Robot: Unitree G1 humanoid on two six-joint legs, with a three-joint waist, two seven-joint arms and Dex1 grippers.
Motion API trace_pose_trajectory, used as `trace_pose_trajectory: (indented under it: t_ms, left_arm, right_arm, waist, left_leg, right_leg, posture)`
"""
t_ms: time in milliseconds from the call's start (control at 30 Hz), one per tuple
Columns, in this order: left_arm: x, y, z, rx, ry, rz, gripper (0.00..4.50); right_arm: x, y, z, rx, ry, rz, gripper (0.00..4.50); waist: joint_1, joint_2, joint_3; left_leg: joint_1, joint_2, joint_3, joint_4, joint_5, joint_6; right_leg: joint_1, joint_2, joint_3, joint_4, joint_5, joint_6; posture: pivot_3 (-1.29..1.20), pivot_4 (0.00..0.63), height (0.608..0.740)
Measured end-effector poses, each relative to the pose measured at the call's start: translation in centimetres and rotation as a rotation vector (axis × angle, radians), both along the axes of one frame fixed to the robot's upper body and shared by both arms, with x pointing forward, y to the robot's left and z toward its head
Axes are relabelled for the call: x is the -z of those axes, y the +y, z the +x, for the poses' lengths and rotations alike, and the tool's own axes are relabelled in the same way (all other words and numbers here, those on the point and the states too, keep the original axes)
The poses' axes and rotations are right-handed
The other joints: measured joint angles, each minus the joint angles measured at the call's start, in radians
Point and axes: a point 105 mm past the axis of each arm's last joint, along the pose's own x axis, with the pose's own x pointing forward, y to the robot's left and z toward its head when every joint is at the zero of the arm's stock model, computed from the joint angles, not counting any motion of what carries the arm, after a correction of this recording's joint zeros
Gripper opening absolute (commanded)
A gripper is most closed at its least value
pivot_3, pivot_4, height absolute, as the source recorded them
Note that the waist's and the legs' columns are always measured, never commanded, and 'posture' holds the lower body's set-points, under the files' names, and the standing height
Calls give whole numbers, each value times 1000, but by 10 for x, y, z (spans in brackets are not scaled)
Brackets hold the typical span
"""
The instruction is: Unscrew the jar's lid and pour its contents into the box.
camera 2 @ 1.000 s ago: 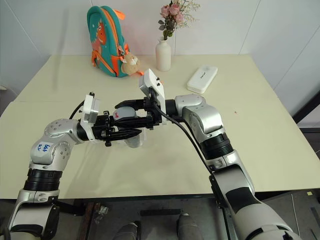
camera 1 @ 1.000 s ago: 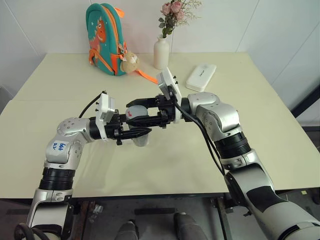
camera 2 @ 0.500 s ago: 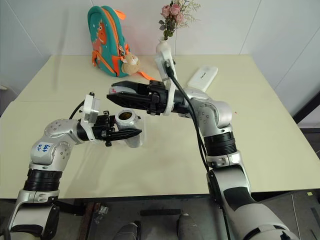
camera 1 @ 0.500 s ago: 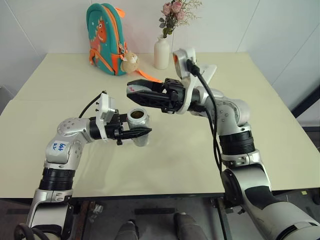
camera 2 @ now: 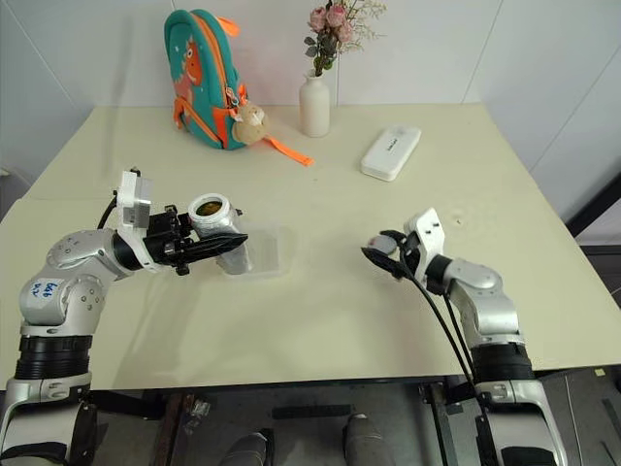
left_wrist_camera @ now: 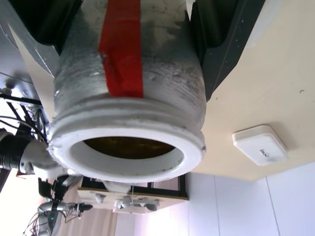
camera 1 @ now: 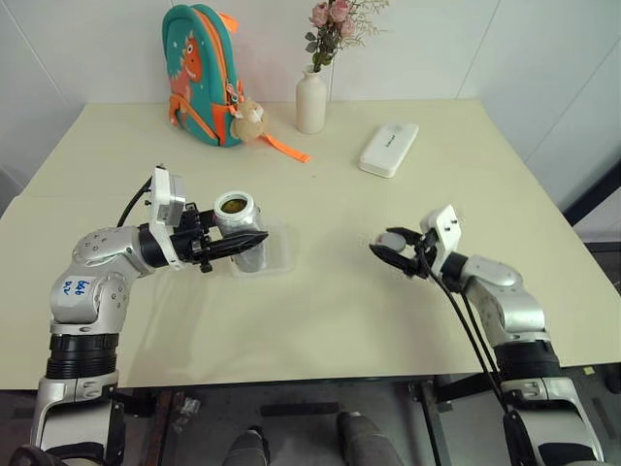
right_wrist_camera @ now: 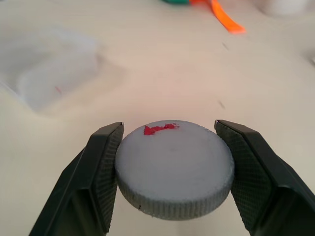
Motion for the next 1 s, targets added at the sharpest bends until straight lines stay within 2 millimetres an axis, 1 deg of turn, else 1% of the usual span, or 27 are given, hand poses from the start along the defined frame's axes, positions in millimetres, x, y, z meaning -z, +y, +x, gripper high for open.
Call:
trace_pose_trajectory:
  t_ms: [33, 67, 133, 200, 233, 333, 400, 467, 533, 600, 667, 733, 800, 867, 1000]
  left_arm:
    - [-1, 1, 1, -11, 0, -3, 2077]
    - [-2, 3, 2, -21, 0, -5, 2077]
    - [-4, 4, 4, -28, 1, -9, 2077]
    - [-7, 4, 7, -34, -2, -16, 2077]
    - [-9, 5, 8, -41, -5, -20, 2077]
    - [-12, 7, 12, -59, -9, -31, 2077]
    - [-15, 10, 16, -85, -7, -32, 2077]
    - [-16, 18, 24, -147, -8, -9, 2077]
    - [-16, 27, 30, -202, -21, 44, 2077]
    - [-16, 36, 37, -250, -23, 92, 2077]
    - [-18, 37, 44, -275, -36, 119, 2077]
    - [-19, 38, 48, -285, -63, 162, 2077]
    - [-16, 43, 53, -314, -75, 214, 2077]
    - [-12, 49, 59, -348, -83, 250, 2077]
    - [0, 65, 72, -469, -88, 305, 2077]
  right_arm:
    - [8, -3, -1, 8, 2, -16, 2980]
    - [15, -5, -1, 15, 16, -20, 3188]
    - [21, -5, -1, 19, 34, -12, 3602]
    - [22, -6, -1, 17, 44, 1, 4249]
    - [21, -6, -2, 14, 43, 6, 4490]
    - [12, -6, -1, -3, 20, 35, 4490]
    - [1, -5, 1, -14, -5, 55, 4490]
    - [-16, 2, 3, -51, -26, 89, 4490]
    - [-41, 15, 0, -123, -62, 113, 4490]
    - [-69, 38, -8, -235, -103, 115, 4490]
    - [-87, 60, -19, -332, -120, 95, 4490]
    - [-91, 81, -29, -418, -117, 59, 4490]
    - [-86, 98, -37, -481, -105, 27, 4490]
    - [-80, 105, -38, -496, -82, -1, 4490]
    - [-73, 107, -36, -479, -94, -77, 4490]
  waist:
    - [1, 0, 0]
    - [2, 0, 0]
    - [3, 0, 0]
    - [5, 0, 0]
    - [5, 0, 0]
    - [5, 0, 0]
    - [4, 0, 0]
    - [1, 0, 0]
    - [0, 1, 0]
    - [2, 1, 1]
    - [7, 1, 1]
    - [10, 1, 1]
    - [12, 1, 1]
    - [14, 1, 1]
    - [16, 1, 1]
  left_leg:
    - [0, 0, 0, 0, 0, 0]
    - [0, 0, 0, 0, 0, 0]
    - [0, 0, 0, 2, 1, -1]
    - [0, 0, 0, 3, 1, -1]
    - [0, 0, 0, 3, 1, -1]
    - [0, 0, 0, 3, 1, -1]
    - [0, 0, 0, 3, 1, -1]
    - [0, 0, 0, 3, 1, -1]
    - [1, 0, 0, 3, 1, -1]
    - [1, 0, -1, 3, 1, -1]
    - [0, 0, -2, 3, 1, -1]
    - [0, 0, -2, 2, 1, -1]
    - [-1, 0, -2, 2, 0, -1]
    - [-1, 0, -2, 2, 0, -1]
    - [-1, 0, -2, 2, 0, -1]
  right_leg:
    - [0, 0, 0, 0, 0, 0]
    - [0, 0, 0, 0, 0, 1]
    - [1, 0, 0, 0, 1, 1]
    - [2, 0, 0, 0, 1, 1]
    - [2, 0, 0, -1, 1, 1]
    - [2, 0, 0, -1, 1, 2]
    - [2, 0, 0, -1, 1, 2]
    - [2, 0, 0, 0, 1, 2]
    - [2, 0, 0, 0, 1, 2]
    - [2, 0, 0, 0, 1, 2]
    - [2, 0, -1, 0, 1, 2]
    - [2, 0, -1, -1, 1, 2]
    - [2, 0, -1, -2, 1, 2]
    - [2, 0, -1, -2, 1, 2]
    - [1, 0, -1, -1, 1, 2]
  posture:
    - [0, 150, 740]
    - [0, 150, 740]
    - [0, 150, 740]
    - [0, 150, 740]
    - [0, 150, 740]
    - [0, 150, 740]
    - [0, 150, 740]
    - [0, 150, 740]
    - [0, 150, 740]
    - [0, 150, 740]
    - [0, 150, 740]
    - [0, 150, 740]
    - [0, 150, 740]
    - [0, 150, 740]
    - [0, 150, 740]
